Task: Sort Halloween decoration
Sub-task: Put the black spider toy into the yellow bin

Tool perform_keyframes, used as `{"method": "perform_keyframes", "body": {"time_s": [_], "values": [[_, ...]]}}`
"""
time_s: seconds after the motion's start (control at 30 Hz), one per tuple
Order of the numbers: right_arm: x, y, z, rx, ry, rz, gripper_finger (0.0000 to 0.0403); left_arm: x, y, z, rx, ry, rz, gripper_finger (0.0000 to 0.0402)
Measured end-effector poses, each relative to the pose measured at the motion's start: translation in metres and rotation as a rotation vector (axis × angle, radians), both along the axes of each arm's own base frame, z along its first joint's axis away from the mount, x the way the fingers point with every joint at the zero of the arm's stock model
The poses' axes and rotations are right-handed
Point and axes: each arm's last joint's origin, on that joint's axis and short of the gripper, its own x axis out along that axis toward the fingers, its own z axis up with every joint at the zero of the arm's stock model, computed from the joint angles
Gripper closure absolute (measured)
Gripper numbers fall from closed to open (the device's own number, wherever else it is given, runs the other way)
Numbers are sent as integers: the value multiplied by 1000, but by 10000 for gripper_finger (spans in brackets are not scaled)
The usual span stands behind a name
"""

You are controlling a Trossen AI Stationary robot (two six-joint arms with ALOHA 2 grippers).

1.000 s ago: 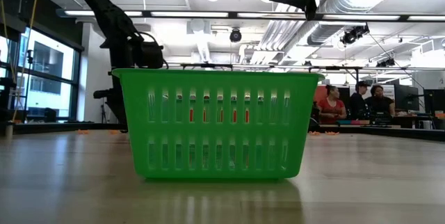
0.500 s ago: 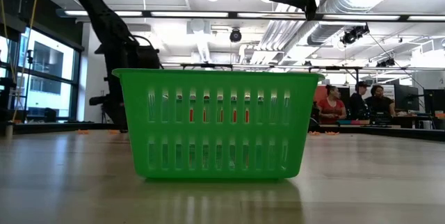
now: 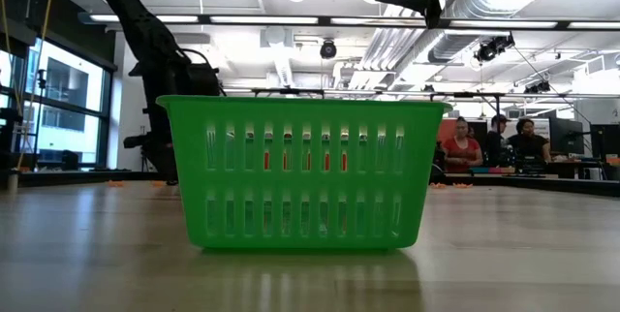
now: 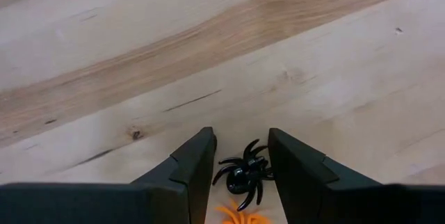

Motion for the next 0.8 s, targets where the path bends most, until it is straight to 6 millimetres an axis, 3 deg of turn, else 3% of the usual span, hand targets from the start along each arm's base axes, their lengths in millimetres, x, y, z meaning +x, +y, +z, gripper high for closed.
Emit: {"method": "perform_keyframes", "body": {"time_s": [0.33, 0.8], "values": [[0, 0, 0, 36, -8, -3, 234, 0, 0, -1, 7, 15, -22, 281], [0, 0, 0, 36, -8, -3, 234, 0, 0, -1, 11, 25, -76, 393]]}}
